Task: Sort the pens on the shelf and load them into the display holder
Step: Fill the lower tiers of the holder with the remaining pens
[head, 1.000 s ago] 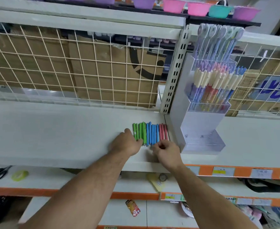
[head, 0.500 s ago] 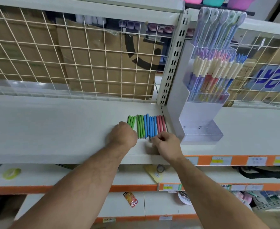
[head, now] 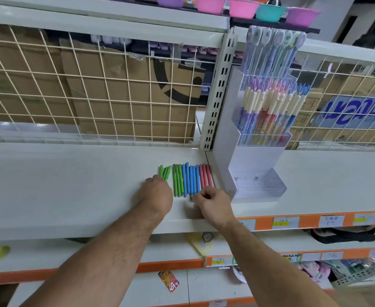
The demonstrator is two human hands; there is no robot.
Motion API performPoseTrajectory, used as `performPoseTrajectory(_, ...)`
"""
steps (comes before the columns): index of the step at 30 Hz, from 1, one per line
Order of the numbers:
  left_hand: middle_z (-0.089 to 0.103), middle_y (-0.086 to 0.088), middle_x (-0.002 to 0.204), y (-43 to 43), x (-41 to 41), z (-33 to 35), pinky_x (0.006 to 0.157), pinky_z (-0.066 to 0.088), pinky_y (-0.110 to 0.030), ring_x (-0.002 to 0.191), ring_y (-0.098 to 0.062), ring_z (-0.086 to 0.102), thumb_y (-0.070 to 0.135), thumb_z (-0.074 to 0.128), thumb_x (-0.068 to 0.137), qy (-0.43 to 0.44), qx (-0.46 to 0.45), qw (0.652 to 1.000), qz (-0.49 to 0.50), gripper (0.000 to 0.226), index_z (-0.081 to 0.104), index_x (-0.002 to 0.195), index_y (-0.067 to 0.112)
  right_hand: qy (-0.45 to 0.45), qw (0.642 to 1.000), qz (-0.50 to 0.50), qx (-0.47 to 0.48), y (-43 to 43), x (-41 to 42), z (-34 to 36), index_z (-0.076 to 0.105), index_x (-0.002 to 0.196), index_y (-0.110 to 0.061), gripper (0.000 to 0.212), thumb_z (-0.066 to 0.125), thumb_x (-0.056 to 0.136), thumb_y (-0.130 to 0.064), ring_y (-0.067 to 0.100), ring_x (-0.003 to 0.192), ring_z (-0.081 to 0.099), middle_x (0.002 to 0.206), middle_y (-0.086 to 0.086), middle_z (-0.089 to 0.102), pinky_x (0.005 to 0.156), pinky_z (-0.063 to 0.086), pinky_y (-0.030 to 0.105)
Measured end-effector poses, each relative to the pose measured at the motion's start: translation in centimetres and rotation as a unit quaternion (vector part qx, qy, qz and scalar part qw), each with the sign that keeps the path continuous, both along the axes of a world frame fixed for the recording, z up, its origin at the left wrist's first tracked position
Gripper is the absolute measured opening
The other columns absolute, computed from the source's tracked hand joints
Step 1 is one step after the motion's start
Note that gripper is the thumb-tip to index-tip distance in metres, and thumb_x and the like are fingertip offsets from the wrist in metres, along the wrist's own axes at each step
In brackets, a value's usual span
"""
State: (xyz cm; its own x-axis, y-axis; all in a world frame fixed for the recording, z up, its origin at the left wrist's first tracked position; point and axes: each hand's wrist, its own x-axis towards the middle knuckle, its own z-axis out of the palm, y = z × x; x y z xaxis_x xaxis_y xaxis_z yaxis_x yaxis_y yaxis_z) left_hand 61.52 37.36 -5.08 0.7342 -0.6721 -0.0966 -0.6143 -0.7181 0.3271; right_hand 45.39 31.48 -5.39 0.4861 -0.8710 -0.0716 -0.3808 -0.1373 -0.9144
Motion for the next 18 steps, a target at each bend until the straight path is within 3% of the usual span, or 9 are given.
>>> performPoseTrajectory(5,0.055,-0.014,0.125,0.02,0.05,-0.14,0.083,0.049,-0.035,0.113,-0.029,0.057,0.001,0.042,0.092,-0.047,0.043,0.997,-0.043,0.032,0.051,0.123,0.001,0.006,1.0,0.005,-0.007,-0.21,0.11,-0.29,0.066,0.074,-0.013,0.018,0.069,0.088,-0.024,-0.003,0.049,0.054,0.056,-0.012,0.06,0.047,0.042,0.009)
performPoseTrajectory(15,0.06,-0.015,0.12,0.24,0.09,0.05,0.081,0.05,-0.035,0.107,-0.029,0.062,0.004,0.05,0.093,-0.043,0.021,0.998,-0.029,0.024,0.048,0.117,0.003,-0.003,1.0,0.003,-0.009,-0.23,0.11,-0.4,0.068,0.074,-0.014,0.017,0.069,0.088,-0.022,-0.003,0.052,0.054,0.057,-0.011,0.061,0.049,0.041,0.006)
performPoseTrajectory(18,0.062,-0.015,0.116,0.32,0.61,0.24,0.077,0.049,-0.037,0.105,-0.031,0.062,0.005,0.05,0.093,-0.004,0.008,1.0,-0.012,0.022,0.05,0.115,0.003,-0.006,1.0,0.004,-0.006,-0.25,0.12,-0.42,0.066,0.071,-0.015,0.018,0.069,0.088,-0.021,-0.003,0.052,0.054,0.057,-0.012,0.06,0.049,0.041,0.005)
